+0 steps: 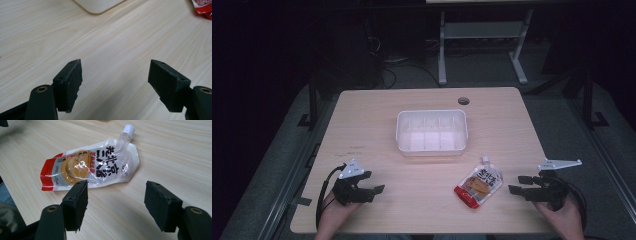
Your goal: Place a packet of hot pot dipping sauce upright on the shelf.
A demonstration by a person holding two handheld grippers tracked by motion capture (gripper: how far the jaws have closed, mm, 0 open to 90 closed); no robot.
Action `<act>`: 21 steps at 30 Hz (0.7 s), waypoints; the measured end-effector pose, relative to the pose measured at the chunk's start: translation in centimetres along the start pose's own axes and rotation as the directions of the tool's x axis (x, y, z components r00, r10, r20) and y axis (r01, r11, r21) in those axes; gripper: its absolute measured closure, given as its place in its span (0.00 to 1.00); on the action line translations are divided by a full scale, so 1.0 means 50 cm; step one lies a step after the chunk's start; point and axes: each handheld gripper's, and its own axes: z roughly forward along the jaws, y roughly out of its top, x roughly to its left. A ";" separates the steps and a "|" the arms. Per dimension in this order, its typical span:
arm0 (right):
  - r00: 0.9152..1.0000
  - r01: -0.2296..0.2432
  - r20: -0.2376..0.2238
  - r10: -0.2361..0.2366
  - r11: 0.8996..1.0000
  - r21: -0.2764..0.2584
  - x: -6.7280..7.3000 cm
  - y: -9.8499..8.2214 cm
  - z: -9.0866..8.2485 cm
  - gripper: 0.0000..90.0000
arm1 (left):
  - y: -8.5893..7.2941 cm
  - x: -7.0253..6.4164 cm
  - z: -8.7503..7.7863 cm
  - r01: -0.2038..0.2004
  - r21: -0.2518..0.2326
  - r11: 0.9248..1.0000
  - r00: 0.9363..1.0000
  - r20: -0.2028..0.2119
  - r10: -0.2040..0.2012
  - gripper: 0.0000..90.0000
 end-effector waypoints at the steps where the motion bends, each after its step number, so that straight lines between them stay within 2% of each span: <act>1: 1.000 -0.002 -0.001 0.002 1.000 0.003 0.000 0.001 0.000 0.38 | 0.002 -0.002 0.001 -0.004 0.001 1.000 1.000 0.004 0.004 0.31; 4: 1.000 -0.001 0.000 0.001 1.000 0.003 -0.002 0.003 0.003 0.38 | 0.006 -0.009 0.003 -0.009 -0.001 1.000 1.000 0.009 0.009 0.32; 12: 1.000 -0.004 -0.004 0.004 1.000 0.003 -0.008 0.015 0.008 0.38 | 0.038 -0.045 0.021 -0.037 -0.007 0.999 0.997 0.060 0.038 0.37; 18: 1.000 0.003 -0.002 -0.003 1.000 0.004 -0.011 0.031 0.016 0.38 | 0.065 -0.079 0.053 -0.072 0.021 0.997 0.991 0.111 0.069 0.41; 21: 1.000 0.001 -0.007 -0.001 1.000 0.004 -0.014 0.045 0.018 0.38 | 0.085 -0.102 0.075 -0.096 0.034 0.995 0.986 0.138 0.091 0.43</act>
